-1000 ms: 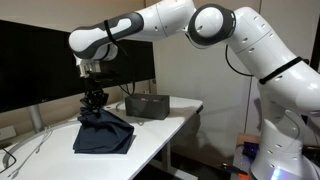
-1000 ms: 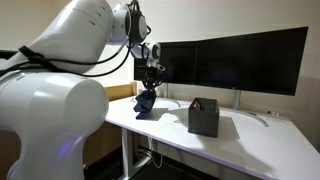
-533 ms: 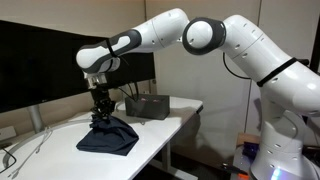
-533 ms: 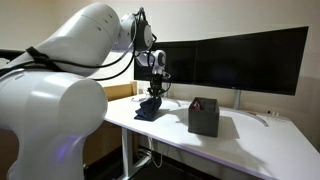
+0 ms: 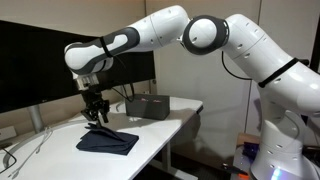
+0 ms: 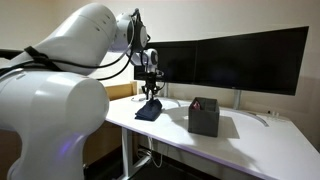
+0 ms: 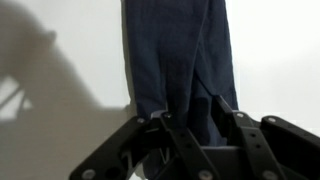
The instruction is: Pick up the clothes from the box and put them on the table
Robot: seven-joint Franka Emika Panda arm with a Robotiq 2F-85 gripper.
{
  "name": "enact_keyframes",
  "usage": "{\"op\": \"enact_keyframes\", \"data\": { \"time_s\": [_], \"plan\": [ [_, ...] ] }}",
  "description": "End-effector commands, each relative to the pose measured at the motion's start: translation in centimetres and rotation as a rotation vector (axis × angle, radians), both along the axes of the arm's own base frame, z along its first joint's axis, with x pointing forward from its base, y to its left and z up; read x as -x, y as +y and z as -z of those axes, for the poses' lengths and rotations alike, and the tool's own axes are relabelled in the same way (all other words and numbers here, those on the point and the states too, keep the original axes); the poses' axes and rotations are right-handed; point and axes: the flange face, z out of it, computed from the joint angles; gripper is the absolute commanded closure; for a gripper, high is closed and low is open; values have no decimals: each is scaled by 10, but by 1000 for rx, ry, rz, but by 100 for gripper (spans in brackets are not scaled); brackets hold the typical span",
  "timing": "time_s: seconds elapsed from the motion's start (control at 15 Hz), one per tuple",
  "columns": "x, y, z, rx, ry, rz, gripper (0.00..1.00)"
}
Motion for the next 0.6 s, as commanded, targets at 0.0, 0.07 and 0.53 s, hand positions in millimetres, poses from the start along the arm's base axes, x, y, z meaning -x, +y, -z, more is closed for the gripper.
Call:
{"op": "enact_keyframes", "data": {
  "time_s": [0.0,0.07,0.53],
  "plan": [
    [14,19,4,47,21,-40,27],
    [16,22,6,51,31,-51,20],
    [18,19,20,58,75,-58,0]
  ]
}}
